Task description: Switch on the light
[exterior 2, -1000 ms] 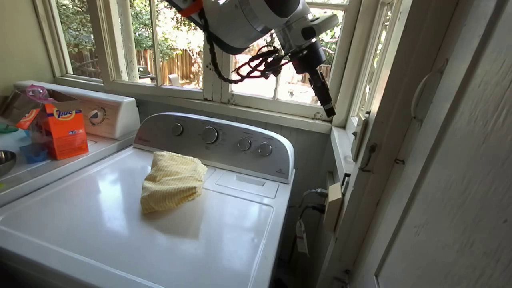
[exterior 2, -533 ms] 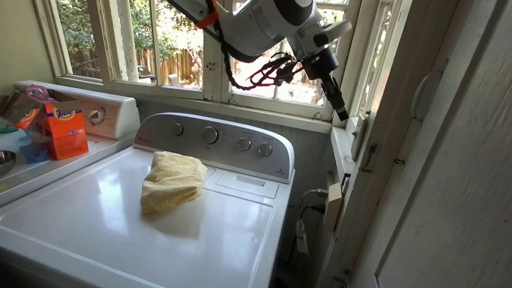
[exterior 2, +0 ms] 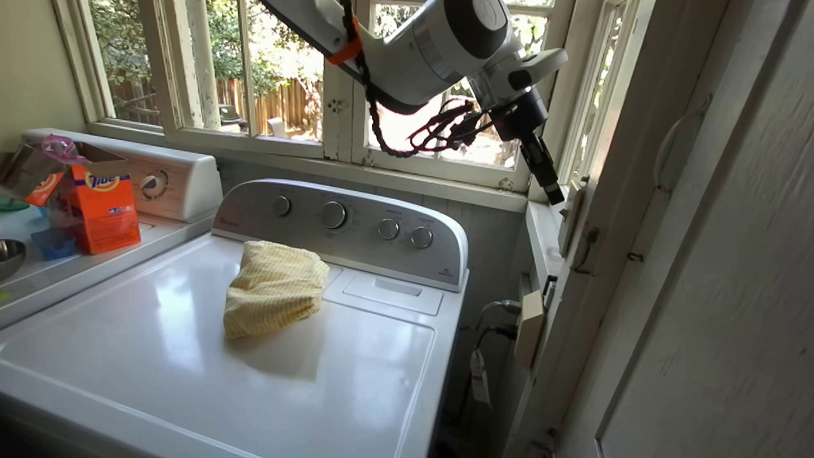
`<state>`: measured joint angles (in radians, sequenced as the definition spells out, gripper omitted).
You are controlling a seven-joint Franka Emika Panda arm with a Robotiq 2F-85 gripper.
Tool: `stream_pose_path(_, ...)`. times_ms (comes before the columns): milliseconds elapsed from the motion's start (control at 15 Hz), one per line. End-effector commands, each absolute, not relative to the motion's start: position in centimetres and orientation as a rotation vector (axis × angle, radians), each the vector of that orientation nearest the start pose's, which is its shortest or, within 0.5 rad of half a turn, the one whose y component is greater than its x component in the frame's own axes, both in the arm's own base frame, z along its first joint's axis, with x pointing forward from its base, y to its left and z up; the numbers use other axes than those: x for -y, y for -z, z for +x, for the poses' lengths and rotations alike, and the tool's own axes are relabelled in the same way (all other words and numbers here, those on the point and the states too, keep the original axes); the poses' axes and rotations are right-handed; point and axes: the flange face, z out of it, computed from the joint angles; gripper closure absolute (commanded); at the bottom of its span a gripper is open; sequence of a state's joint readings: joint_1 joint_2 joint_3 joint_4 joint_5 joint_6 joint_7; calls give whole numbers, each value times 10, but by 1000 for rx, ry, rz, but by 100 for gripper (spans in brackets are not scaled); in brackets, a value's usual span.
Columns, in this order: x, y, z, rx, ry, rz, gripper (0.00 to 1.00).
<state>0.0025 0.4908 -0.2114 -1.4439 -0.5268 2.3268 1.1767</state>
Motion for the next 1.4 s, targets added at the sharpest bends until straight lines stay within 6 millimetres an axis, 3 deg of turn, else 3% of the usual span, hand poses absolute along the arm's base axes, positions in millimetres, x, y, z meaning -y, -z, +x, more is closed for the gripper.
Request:
stream_pose_path(0, 132, -450, 728, -1717, 964, -2843, 100)
stream_pose_path(733, 138, -438, 735, -1775, 854, -2852, 100)
stream_pose_path(1133, 143, -407, 733, -1817, 722, -2862, 100)
stream_pose_path(1333, 136, -414, 723, -1784, 619, -2880, 100)
